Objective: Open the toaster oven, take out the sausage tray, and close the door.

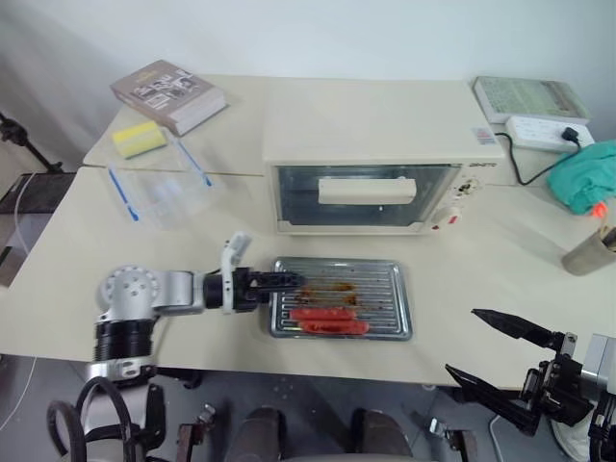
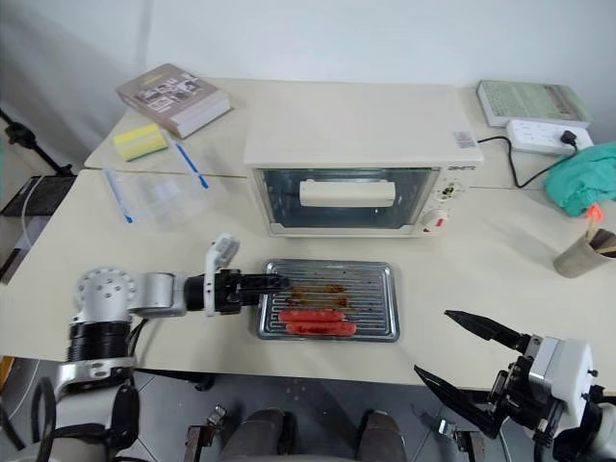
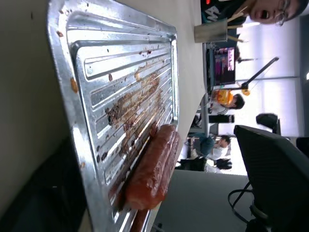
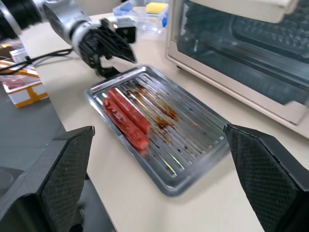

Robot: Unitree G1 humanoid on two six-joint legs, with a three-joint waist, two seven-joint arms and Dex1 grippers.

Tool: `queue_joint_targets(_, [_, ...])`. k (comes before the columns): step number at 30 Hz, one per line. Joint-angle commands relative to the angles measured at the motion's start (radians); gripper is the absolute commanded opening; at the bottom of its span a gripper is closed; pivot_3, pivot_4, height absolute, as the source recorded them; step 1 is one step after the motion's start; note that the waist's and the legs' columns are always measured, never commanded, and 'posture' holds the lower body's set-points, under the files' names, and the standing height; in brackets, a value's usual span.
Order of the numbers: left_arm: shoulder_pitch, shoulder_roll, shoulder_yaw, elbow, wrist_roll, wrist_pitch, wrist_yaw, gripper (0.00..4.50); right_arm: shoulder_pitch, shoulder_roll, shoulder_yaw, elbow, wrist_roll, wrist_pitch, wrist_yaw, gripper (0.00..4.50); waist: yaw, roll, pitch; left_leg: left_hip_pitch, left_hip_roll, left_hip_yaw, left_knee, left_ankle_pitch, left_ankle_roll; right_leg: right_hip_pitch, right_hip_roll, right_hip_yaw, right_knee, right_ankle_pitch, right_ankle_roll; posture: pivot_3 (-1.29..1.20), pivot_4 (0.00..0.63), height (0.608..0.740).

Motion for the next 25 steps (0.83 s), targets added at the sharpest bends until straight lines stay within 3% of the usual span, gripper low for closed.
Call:
queue_joint_targets(1, [0.072, 0.152, 0.022, -0.076, 0.089, -0.212, -0.234, 4.48, -0.038, -0.033, 0.025, 0.028, -0.006, -0.007, 0.02, 4.5, -0.005, -0.001, 0.0, 0.0, 0.0, 0.0, 0.0, 0.0, 0.0, 0.0, 0.0, 0.0, 0.0, 0.0, 0.0, 0.0, 0.15, 0.74])
queue_joint_targets(5, [0.292, 0.387, -0.04, -0.198, 0.273, -0.603, -0.686, 4.48, -0.114, -0.066, 0.068, 0.078, 0.015, 0.014, 0.041, 4.5, -0.016, -0.001, 0.001, 0.0, 0.001, 0.004, -0.003, -0.001, -0.002, -0.004, 0.001, 0.001, -0.002, -0.001, -0.001, 0.0, 0.15, 0.74])
queue_joint_targets(7, [0.365, 0.434, -0.025, -0.204, 0.317, -0.728, -0.802, 4.48, -0.154, -0.079, 0.076, 0.106, 0.043, 0.032, 0.049, 4.5, -0.012, 0.0, 0.002, 0.0, 0.002, 0.005, -0.006, -0.001, -0.002, -0.004, 0.001, 0.001, -0.005, -0.001, -0.002, 0.0, 0.15, 0.74])
queue_joint_targets(14, [0.58, 0.38, 0.129, -0.132, 0.603, -1.397, -0.866, 4.48, -0.32, -0.149, 0.152, 0.25, 0.003, -0.022, 0.2, 4.5, 0.008, 0.0, 0.002, -0.002, 0.003, 0.005, -0.008, -0.002, 0.0, -0.004, 0.0, -0.003, -0.009, -0.001, -0.002, 0.0, 0.15, 0.74])
queue_joint_targets(18, [0.601, 0.335, 0.172, -0.118, 0.637, -1.588, -0.877, 4.48, -0.363, -0.17, 0.167, 0.318, -0.03, -0.066, 0.27, 4.5, 0.008, 0.0, 0.002, -0.002, 0.002, 0.006, -0.008, -0.004, 0.002, -0.004, -0.001, -0.005, -0.009, 0.0, 0.0, 0.0, 0.15, 0.74])
queue_joint_targets(25, [0.569, 0.34, 0.146, -0.077, 0.641, -1.648, -0.902, 4.48, -0.391, -0.167, 0.169, 0.414, -0.07, -0.139, 0.316, 4.5, 0.006, -0.001, 0.002, -0.001, 0.002, 0.008, -0.006, -0.004, 0.003, -0.003, -0.002, -0.006, -0.008, 0.001, 0.001, 0.0, 0.15, 0.74])
